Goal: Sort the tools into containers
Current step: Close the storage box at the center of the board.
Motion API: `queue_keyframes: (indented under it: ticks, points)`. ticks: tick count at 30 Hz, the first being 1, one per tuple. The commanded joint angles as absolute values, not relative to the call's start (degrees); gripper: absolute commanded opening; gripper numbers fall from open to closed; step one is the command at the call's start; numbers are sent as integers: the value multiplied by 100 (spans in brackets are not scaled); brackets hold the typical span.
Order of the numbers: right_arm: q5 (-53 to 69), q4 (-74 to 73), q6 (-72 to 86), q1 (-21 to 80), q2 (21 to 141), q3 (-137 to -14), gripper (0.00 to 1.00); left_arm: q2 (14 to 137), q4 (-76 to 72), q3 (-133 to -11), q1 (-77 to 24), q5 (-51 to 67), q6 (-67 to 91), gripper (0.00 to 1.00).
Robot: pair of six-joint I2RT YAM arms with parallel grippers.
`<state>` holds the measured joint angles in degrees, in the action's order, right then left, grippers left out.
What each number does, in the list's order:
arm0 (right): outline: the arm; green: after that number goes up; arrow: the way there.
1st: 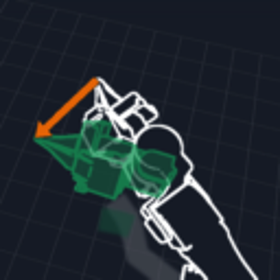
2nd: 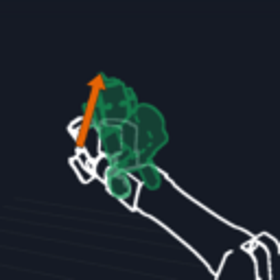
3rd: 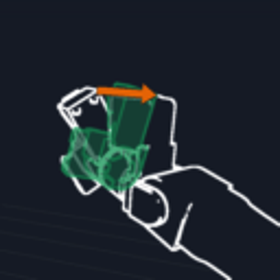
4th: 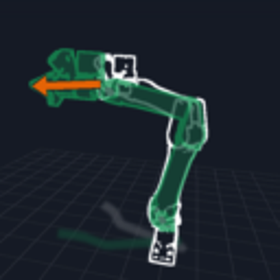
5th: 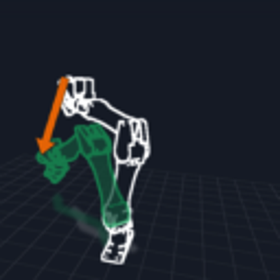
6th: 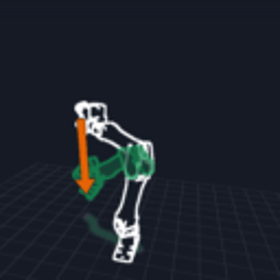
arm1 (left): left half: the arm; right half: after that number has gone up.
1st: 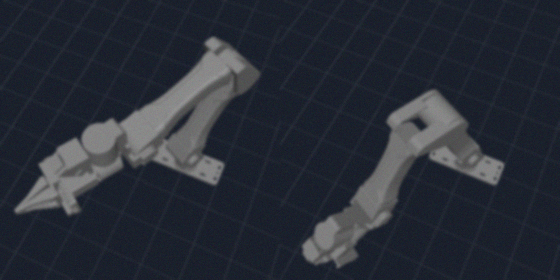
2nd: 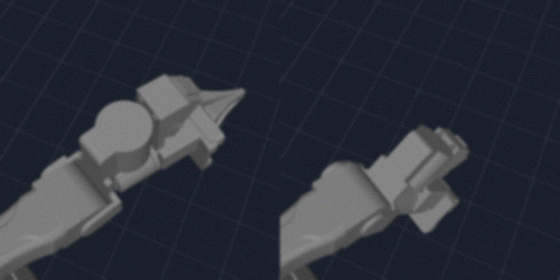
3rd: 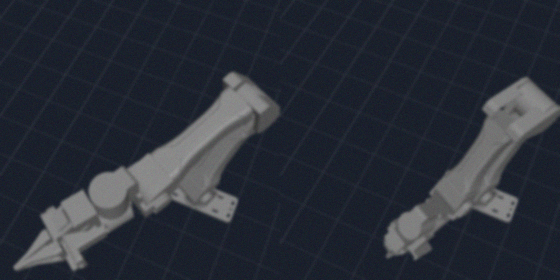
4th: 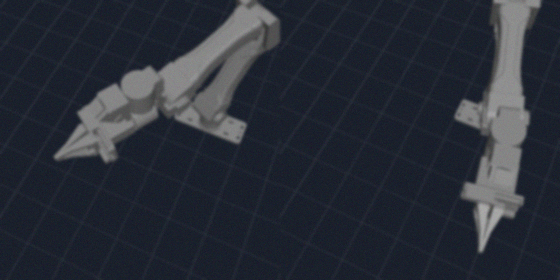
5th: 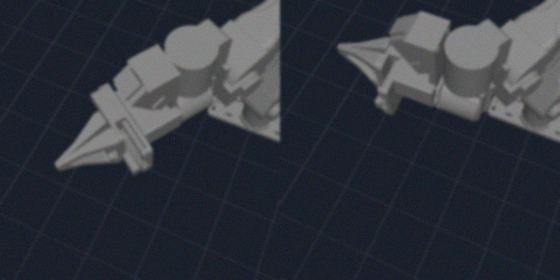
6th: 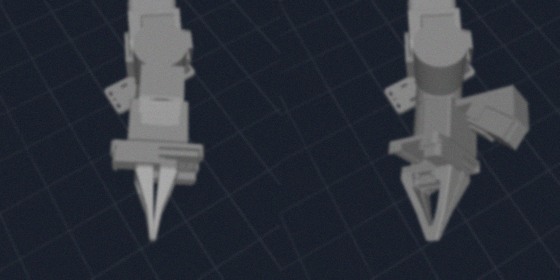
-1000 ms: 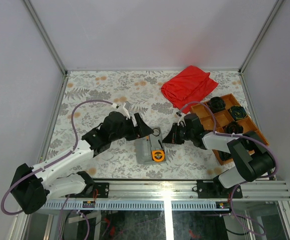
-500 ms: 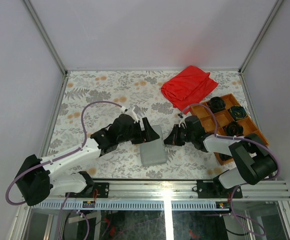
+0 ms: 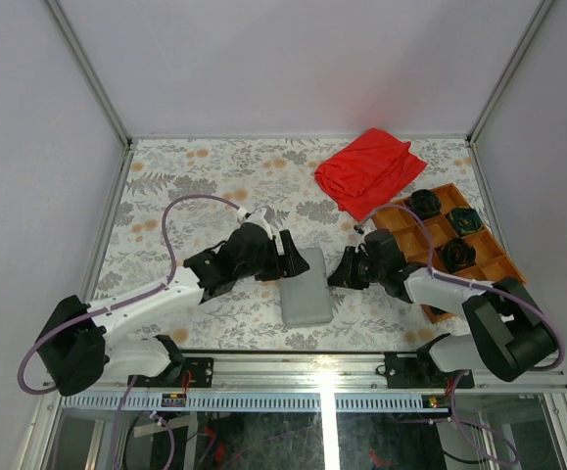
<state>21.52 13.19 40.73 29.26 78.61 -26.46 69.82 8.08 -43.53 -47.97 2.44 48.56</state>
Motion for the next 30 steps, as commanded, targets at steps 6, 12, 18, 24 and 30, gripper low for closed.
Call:
queue_keyframes:
  ticks: [6,12,18,24,30]
  points:
    - [1242,328,3667,2974,7182,-2780,36,7661,1402,-4785,-4826,-296,4492,75]
    - [715,-68,3650,2972,6612,-2734,37,8076,1406,-4950,-4937,-311,4461,75]
    - [444,141,3896,2971,5909,-2405,28,8627,1631,-5381,-5206,-487,4349,75]
    - [565,249,3939,2973,5836,-2259,27,9186,2294,-5914,-5473,-1032,4264,75]
    - [659,381,3964,2971,5919,-2179,27,9736,3026,-6264,-5797,-1486,4184,74]
